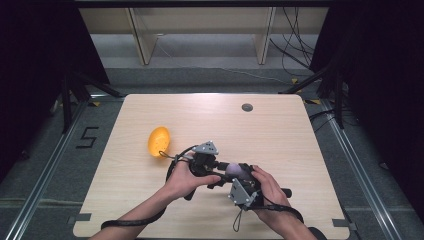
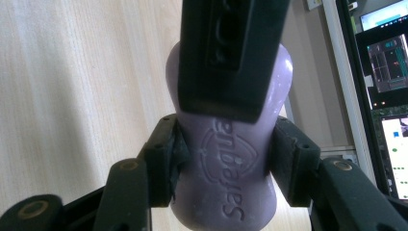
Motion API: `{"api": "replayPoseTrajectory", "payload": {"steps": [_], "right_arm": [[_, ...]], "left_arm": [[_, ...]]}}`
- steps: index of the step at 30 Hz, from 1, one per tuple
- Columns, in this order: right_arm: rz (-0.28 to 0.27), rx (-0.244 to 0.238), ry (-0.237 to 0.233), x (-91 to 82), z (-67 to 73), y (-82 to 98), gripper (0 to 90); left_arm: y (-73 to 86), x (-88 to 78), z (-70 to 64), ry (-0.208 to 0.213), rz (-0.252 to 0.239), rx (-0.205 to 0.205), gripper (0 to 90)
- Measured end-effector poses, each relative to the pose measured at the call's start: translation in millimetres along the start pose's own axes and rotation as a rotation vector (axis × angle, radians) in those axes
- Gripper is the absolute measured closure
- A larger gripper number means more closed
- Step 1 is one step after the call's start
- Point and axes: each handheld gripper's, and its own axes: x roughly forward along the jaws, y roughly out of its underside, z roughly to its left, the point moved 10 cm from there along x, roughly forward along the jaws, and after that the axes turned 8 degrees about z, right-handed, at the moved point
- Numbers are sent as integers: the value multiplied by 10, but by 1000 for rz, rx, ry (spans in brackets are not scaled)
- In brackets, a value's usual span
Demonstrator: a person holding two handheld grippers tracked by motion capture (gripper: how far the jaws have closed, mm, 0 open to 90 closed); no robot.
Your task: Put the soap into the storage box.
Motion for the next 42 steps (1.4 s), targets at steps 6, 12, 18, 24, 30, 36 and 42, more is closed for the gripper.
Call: {"api": "replayPoseTrajectory", "payload": {"steps": [6,12,18,24,30,36,42], "right_arm": [[-8,7,3,-18,8,-21,503],[-37,-62,34,-24,-53,-67,503],[-38,-47,28,-26,-29,-66,503],[-36,-7,14,-30,12,-70,503],[-53,-28,14,-27,4,-93,503],[-43,-40,28,-3,-37,-95,444],[7,31,13,21,-54,32,276]], "left_arm": [[-4,11,23,14,0,-29,498],[25,63,21,24,22,-2,523],[43,63,34,38,27,-14,555],[48,28,26,33,29,-5,585],[51,2,8,16,22,-4,588],[38,4,14,-31,4,2,589],[57,-12,71,-98,-6,11,589]]}}
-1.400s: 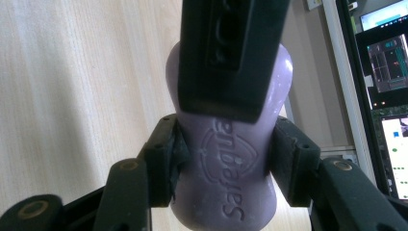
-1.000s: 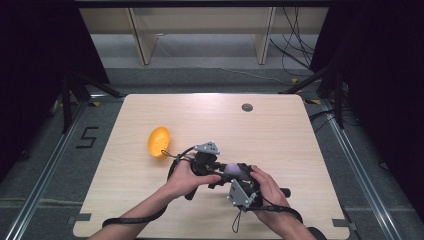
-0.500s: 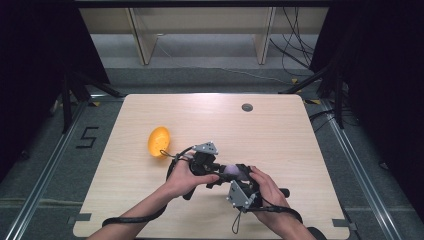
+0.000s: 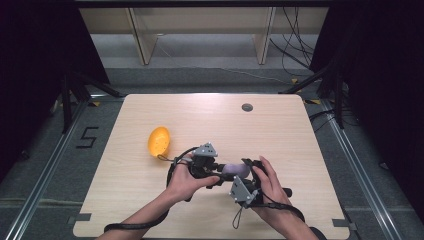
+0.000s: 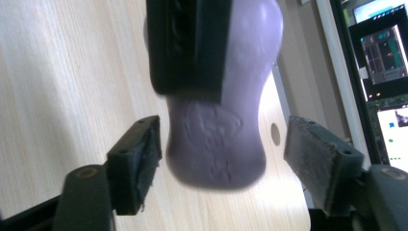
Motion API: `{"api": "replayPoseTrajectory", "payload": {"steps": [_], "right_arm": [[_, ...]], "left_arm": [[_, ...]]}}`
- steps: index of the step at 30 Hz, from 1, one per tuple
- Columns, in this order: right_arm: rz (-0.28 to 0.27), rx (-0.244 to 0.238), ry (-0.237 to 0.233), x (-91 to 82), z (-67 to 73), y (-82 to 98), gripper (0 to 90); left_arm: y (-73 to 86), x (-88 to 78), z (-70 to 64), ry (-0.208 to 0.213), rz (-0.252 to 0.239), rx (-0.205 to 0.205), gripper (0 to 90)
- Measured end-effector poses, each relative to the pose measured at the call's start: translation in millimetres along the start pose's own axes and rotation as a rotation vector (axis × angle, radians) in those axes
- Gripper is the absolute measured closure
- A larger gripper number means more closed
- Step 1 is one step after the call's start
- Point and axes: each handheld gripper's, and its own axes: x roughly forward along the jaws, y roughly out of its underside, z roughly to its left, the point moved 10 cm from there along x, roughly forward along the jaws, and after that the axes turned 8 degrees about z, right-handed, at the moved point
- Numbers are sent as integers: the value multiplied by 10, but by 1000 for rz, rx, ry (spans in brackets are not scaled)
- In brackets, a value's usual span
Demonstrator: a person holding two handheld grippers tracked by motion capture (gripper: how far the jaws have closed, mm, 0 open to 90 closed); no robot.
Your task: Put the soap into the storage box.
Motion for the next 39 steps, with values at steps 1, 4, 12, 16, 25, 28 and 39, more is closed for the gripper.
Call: {"api": "replayPoseTrajectory", "payload": {"steps": [1,4,12,16,25,28,39], "right_arm": [[-2,-18,11,3,-29,16,256],[-11,-22,16,-8,-44,23,243],[16,99,-16,-68,-19,160,247],[34,151,-32,-96,-20,299,249],[37,130,-11,-125,-87,447,255],[43,148,-12,-133,-93,486,260],[37,256,-44,-156,-67,579,287]], "left_arm": [[-9,-4,14,-17,-13,-8,590],[-20,-27,61,-60,-26,-12,590],[-9,-106,195,-158,-47,-26,590],[-1,-129,257,-200,-60,-25,590],[-4,-179,328,-279,-90,-35,590],[-14,-189,343,-300,-103,-48,590],[10,-258,404,-352,-133,-42,590]]}}
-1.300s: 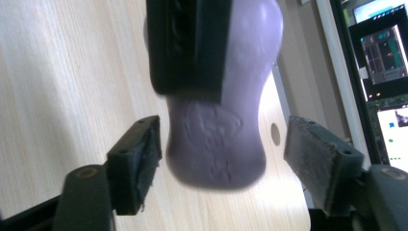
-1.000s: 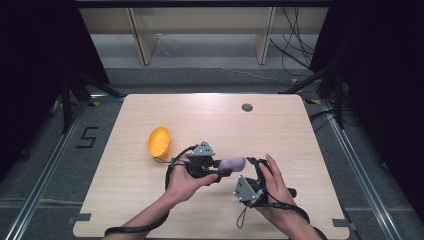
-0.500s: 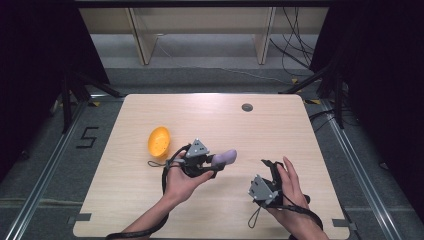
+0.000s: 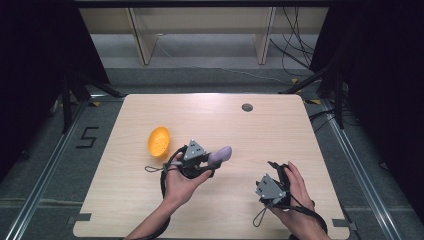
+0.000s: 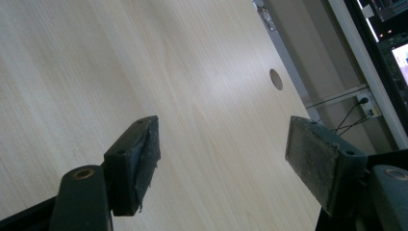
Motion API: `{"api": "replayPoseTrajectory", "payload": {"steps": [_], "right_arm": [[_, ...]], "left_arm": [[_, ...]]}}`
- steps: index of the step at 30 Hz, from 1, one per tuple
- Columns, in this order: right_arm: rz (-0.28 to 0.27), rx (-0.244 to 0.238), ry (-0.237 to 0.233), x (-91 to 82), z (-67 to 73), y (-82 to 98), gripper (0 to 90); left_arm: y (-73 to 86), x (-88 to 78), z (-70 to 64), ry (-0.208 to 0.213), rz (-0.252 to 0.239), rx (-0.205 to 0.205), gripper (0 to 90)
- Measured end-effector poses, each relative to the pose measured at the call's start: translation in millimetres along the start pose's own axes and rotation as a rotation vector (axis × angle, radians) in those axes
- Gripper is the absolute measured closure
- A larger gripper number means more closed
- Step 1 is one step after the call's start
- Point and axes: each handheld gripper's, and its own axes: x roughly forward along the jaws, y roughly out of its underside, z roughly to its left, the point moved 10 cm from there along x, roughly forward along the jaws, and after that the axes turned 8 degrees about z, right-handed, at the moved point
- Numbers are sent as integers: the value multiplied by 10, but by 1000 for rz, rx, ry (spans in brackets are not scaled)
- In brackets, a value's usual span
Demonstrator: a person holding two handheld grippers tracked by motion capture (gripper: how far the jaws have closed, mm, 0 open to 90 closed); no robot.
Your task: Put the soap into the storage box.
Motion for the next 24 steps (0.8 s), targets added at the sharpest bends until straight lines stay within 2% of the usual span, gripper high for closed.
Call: {"api": "replayPoseTrajectory", "payload": {"steps": [3,4,5,8,9,10,11,14,16,17,21,24], "right_arm": [[3,12,-5,1,0,12,291],[0,1,-5,5,-5,9,291],[3,14,-9,4,4,14,292],[7,7,1,-1,-1,15,292],[7,9,-19,5,23,12,292],[0,-13,2,-2,-2,3,292],[1,-12,0,-1,4,3,292],[-1,-2,-6,-1,17,0,292],[5,10,-11,-6,32,6,292],[6,3,-4,-2,27,4,292],[5,-18,-2,-1,27,-5,292],[9,2,-8,2,48,-1,292]], "left_arm": [[21,-23,28,-37,-4,-21,590],[27,-28,37,-46,-3,-19,590],[30,-35,53,-54,-3,-8,590],[43,-63,97,-87,-15,-18,590],[43,-68,107,-91,-26,-26,590],[52,-79,116,-102,-27,-36,590],[55,-82,122,-107,-31,-39,590],[75,-106,164,-134,-33,-29,590],[96,-116,178,-140,-35,-56,590],[101,-126,195,-149,-32,-45,590],[138,-153,236,-172,-33,-53,590],[161,-170,254,-182,-32,-52,590]]}}
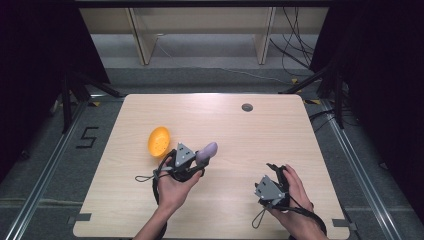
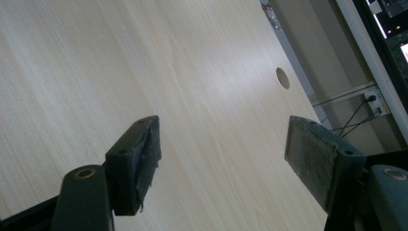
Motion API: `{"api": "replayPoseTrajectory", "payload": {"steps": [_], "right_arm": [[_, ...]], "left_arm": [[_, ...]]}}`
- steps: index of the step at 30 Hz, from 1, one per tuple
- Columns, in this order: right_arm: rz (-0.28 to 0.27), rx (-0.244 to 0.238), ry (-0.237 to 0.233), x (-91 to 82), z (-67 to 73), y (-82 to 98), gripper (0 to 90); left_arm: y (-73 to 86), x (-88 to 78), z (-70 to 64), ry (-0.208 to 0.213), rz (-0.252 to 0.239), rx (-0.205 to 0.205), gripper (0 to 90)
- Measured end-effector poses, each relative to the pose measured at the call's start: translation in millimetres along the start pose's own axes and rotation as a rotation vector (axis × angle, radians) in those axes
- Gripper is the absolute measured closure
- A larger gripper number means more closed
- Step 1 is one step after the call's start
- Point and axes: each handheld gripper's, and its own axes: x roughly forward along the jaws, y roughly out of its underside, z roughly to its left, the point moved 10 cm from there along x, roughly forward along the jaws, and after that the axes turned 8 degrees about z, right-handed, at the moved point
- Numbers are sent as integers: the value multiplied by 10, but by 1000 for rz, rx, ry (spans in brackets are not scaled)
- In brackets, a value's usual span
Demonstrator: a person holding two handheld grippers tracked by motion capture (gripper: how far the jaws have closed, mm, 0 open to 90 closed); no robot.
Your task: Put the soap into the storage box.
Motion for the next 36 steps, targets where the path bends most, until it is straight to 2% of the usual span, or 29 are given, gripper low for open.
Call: {"api": "replayPoseTrajectory", "payload": {"steps": [3,5,16,21,27,36], "right_arm": [[0,5,-9,2,21,-3,292],[-6,-15,-10,3,19,-14,291],[-8,-8,-12,6,23,-14,291],[-8,-10,-9,7,20,-17,291],[-9,-10,-9,7,20,-17,291],[-12,-12,-11,5,21,-21,291]], "left_arm": [[17,-8,16,-6,1,-1,589],[25,-14,28,-9,-2,-7,590],[43,-55,96,-34,-13,-24,590],[56,-68,128,-55,-12,-3,589],[75,-74,162,-74,-12,-18,590],[71,-111,243,-101,-24,-17,590]]}}
